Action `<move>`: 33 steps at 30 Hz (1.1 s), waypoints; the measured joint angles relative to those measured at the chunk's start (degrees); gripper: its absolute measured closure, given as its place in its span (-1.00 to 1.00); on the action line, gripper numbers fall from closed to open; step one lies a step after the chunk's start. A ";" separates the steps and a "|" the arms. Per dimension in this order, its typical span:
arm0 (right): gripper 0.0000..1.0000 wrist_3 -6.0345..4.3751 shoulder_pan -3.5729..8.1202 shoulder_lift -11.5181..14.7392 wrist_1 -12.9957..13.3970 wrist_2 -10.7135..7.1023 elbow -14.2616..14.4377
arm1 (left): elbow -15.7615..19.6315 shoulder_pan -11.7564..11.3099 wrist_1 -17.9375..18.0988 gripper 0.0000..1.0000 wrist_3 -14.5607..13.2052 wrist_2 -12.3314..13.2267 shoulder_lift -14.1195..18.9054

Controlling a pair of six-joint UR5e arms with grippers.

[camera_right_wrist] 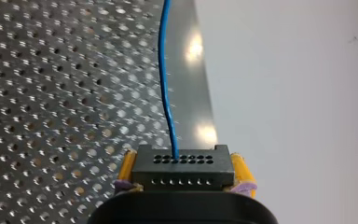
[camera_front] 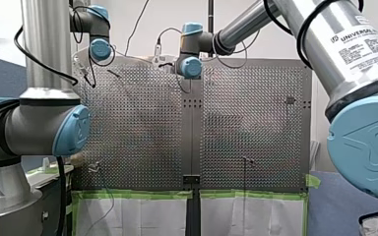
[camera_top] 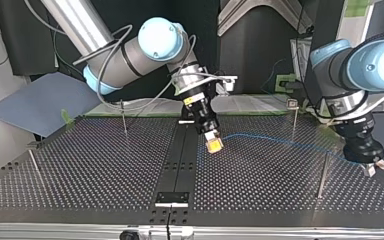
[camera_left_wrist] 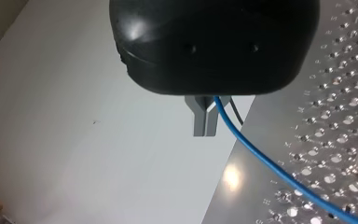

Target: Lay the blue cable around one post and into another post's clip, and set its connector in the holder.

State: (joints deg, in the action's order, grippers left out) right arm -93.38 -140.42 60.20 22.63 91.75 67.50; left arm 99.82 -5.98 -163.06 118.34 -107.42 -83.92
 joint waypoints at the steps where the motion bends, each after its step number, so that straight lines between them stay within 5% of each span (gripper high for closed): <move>1: 1.00 -0.01 -0.01 -0.32 -0.15 -0.06 -0.44 | -0.31 -0.18 -0.04 1.00 0.19 0.17 -0.23; 21: 1.00 0.26 0.13 -4.11 -1.68 0.90 -10.70 | -6.42 -5.67 -1.11 1.00 2.91 3.95 -7.43; 33: 1.00 0.72 0.91 -6.68 -1.47 2.06 -11.78 | -6.47 -9.71 -0.67 1.00 2.04 8.48 -10.40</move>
State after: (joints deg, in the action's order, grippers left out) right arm -92.66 -139.51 53.52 21.16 93.82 55.72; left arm 93.35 -15.69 -163.74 120.37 -98.94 -94.32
